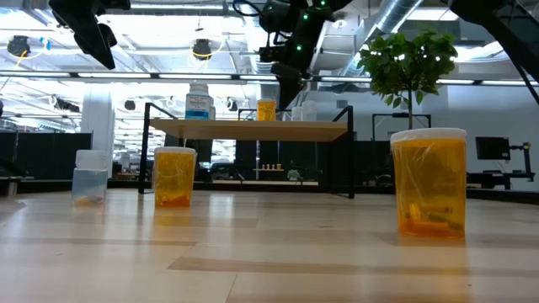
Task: Pick and place medicine bottles onto shelf by color
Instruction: Put the top right orange pill bottle on the shelf
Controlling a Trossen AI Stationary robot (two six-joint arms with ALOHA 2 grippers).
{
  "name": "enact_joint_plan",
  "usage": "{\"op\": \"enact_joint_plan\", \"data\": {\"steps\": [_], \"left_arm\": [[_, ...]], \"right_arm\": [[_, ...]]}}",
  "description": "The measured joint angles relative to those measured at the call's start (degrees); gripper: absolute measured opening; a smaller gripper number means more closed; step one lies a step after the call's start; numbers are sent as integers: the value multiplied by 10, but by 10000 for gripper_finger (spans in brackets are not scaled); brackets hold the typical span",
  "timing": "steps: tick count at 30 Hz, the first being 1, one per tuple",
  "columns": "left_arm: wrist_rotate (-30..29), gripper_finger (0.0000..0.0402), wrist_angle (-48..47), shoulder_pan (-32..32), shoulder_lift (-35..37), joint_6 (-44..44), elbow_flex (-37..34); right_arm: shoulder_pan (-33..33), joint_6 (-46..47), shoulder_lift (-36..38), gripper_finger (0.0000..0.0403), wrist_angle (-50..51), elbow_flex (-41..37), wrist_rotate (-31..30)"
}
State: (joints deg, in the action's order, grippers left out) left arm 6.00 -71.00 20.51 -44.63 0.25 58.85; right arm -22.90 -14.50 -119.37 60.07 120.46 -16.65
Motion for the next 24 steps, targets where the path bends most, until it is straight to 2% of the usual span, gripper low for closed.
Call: {"op": "enact_joint_plan", "data": {"steps": [6, 15, 20, 24], "left_arm": [[0, 238, 0, 0, 0, 0, 0], [0, 238, 0, 0, 0, -5, 0], [0, 238, 0, 0, 0, -5, 0], [0, 238, 0, 0, 0, -5, 0]], "right_arm": [[-1, -19, 0, 70, -55, -8, -1], [-5, -35, 0, 70, -76, -8, 4], [-3, -36, 0, 70, -92, -8, 49], [2, -39, 0, 70, -97, -8, 50]]}}
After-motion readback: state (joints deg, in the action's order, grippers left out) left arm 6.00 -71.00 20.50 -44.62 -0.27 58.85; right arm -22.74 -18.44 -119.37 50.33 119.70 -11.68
